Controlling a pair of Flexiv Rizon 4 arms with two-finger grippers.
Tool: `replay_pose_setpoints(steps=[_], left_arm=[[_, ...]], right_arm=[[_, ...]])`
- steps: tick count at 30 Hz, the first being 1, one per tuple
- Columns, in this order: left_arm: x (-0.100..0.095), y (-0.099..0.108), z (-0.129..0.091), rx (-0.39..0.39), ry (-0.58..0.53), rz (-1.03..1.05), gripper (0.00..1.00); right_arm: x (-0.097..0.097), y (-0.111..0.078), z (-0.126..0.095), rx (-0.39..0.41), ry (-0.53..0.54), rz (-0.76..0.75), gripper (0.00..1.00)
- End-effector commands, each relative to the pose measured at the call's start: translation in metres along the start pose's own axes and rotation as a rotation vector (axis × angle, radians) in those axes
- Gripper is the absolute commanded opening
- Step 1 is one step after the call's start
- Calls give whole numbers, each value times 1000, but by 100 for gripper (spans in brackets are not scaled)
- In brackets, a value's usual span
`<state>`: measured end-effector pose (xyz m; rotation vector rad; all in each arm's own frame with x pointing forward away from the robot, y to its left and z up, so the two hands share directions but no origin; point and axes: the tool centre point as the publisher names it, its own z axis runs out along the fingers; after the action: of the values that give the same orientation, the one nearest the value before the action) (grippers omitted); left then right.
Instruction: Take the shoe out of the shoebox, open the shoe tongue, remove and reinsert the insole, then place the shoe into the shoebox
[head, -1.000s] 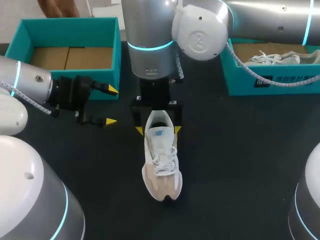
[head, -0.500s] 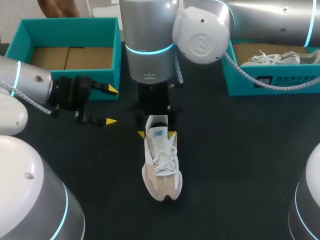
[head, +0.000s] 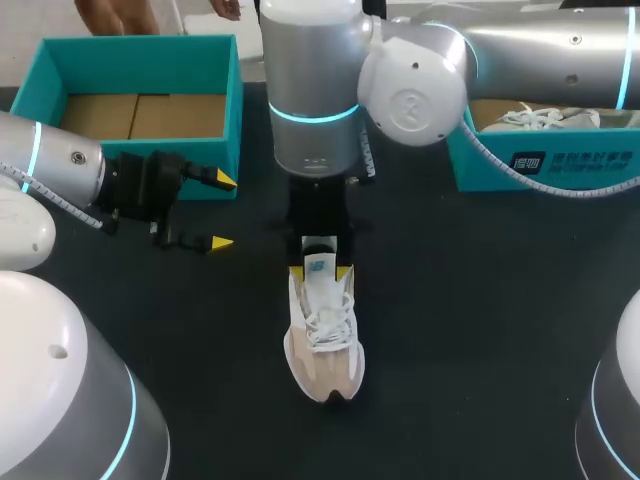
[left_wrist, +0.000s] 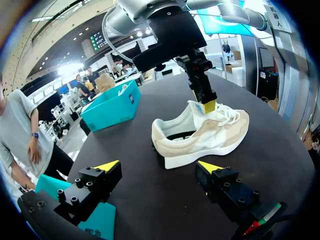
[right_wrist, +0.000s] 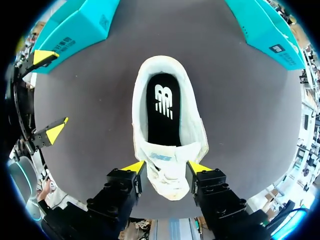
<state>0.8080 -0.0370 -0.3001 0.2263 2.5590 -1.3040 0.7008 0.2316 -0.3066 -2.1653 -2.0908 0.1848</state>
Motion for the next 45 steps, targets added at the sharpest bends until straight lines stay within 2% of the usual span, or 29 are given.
replay_pose_setpoints(steps=[1, 5, 10, 12, 18, 22, 23, 26, 27, 29, 30, 31, 32, 33, 45], left_arm=[[0, 0, 0, -3, 1, 0, 100], [0, 0, 0, -3, 1, 0, 100], [0, 0, 0, -3, 1, 0, 100], [0, 0, 0, -3, 1, 0, 100], [0, 0, 0, -3, 1, 0, 100], [0, 0, 0, -3, 1, 0, 100], [0, 0, 0, -3, 1, 0, 100], [0, 0, 0, -3, 1, 0, 100], [0, 0, 0, -3, 1, 0, 100], [0, 0, 0, -3, 1, 0, 100], [0, 0, 0, -3, 1, 0, 100], [0, 0, 0, -3, 1, 0, 100], [0, 0, 0, -3, 1, 0, 100], [0, 0, 0, -3, 1, 0, 100], [0, 0, 0, -3, 1, 0, 100]], right_arm=[[-4, 10, 11, 4, 18, -13, 48], [-3, 14, 12, 6, 20, -40, 47], [-10, 14, -2, -32, -18, -24, 45], [-12, 17, 2, -28, -20, -27, 42], [-6, 26, 16, -17, 12, -53, 45], [-8, 27, 11, -29, 5, -84, 47], [-10, 27, 6, -53, -1, -102, 49], [-16, 33, -12, -140, -57, -266, 65], [-16, 35, -17, -160, -65, -317, 64], [-15, 40, -27, -169, -122, -468, 76], [-14, 43, -30, -182, -147, -548, 78], [-12, 47, -34, -202, -179, -644, 83], [-9, 50, -38, -226, -189, -711, 95], [-7, 53, -42, -248, -206, -764, 100], [-7, 53, -42, -248, -206, -764, 100]])
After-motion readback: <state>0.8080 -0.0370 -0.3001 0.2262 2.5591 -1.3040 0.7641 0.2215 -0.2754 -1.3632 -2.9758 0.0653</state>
